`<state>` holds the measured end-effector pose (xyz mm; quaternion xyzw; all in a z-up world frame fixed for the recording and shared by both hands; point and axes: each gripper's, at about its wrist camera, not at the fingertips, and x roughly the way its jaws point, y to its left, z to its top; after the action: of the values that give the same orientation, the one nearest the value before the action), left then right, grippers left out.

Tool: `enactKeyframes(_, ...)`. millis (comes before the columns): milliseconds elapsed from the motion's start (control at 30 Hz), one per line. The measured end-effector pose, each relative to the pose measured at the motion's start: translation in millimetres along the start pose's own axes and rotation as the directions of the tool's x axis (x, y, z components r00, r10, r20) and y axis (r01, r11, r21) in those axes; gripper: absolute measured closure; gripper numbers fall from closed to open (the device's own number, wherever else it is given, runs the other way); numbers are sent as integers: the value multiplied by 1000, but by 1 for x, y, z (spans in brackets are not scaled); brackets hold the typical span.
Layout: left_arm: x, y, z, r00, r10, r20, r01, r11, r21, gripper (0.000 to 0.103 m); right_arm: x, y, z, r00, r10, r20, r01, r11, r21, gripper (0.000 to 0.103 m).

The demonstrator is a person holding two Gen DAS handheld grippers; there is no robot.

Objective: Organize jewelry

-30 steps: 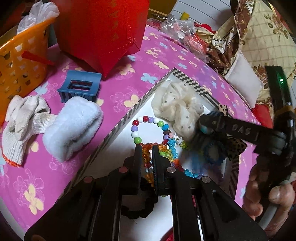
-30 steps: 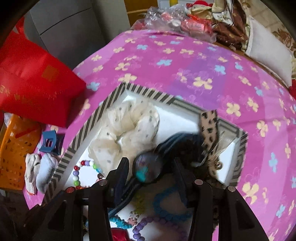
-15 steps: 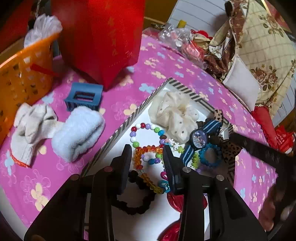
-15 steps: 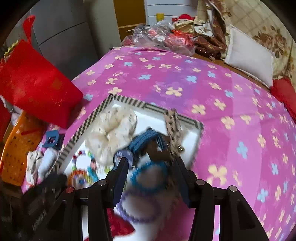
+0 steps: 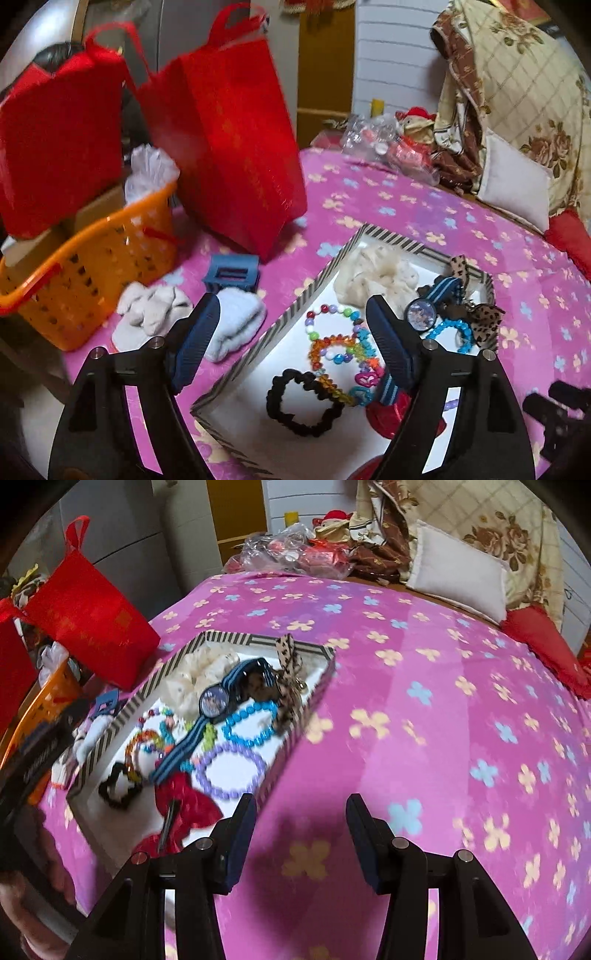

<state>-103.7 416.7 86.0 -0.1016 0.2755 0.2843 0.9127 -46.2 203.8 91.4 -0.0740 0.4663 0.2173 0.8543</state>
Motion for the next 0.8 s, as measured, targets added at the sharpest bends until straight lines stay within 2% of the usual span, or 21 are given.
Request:
enactKeyframes(167,-14,-9,-4,999,8,34,-8,1000,9,21,-16,-3,-24,1000,-14,18,14,1000,-5,55)
enactKeyframes(300,-30,-12,-6,998,-63,30,64,998,-23,21,-27,-9,-42,999,-36,19,36,999,-12,55)
enactKeyframes(433,-52,-20,-13,995,-90,31,91,995,-34,21,-37,-21,-58,999,-41,7,41,999,7,55)
enactKeyframes(600,-86,-33,-34,996,-91,23,90,996,6,21,-53,-32,-78,996,-83,17,83,997,-4,55)
enactKeyframes(800,-119,-25,-62,996,-89,-22,90,996,18,21,-68,-38,-95,994,-101,36,101,995,2,55)
